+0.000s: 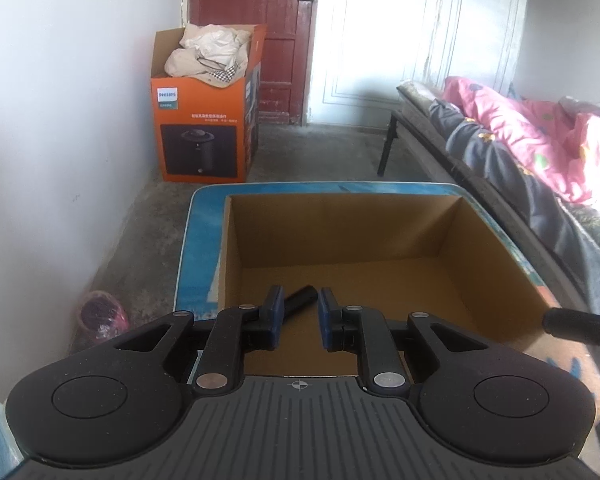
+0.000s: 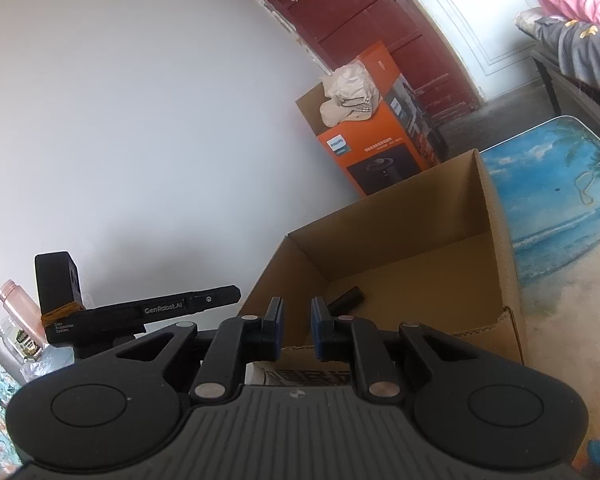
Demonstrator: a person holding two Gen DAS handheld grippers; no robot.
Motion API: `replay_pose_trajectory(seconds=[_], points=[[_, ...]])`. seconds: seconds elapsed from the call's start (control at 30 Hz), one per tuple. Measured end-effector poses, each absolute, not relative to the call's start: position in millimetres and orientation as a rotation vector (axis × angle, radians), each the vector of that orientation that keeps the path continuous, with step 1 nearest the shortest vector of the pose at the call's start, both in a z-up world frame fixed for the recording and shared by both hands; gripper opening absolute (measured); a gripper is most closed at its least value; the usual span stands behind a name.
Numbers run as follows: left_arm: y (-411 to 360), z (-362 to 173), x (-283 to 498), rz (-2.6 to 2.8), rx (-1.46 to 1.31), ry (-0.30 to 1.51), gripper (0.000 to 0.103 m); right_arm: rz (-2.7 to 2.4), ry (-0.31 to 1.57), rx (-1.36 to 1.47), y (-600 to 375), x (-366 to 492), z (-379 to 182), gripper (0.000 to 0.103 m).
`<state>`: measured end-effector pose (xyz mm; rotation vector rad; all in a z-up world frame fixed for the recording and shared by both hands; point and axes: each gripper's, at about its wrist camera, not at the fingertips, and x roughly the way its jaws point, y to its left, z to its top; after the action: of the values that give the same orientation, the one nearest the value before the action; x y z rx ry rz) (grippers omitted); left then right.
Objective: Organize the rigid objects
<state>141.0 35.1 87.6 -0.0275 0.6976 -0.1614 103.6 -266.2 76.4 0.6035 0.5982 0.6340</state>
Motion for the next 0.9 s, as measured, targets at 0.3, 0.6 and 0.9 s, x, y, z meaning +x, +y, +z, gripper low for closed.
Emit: replay_pose_trajectory(seconds=[0.3,0.6,0.9], points=[[49,78,108,-0.136,-0.075,0.701,0.022,0.618,0.566,0.592,-274,72,85,0.016],[60,60,80,-0.141,-0.147,0.729,0.031,0.551,0.638,0.551,-286,35,70,0.016],[52,63,61,-0.196,-0.159,0.698,0.049,0.484,0.654,0.555,-303,5,67,0.017]])
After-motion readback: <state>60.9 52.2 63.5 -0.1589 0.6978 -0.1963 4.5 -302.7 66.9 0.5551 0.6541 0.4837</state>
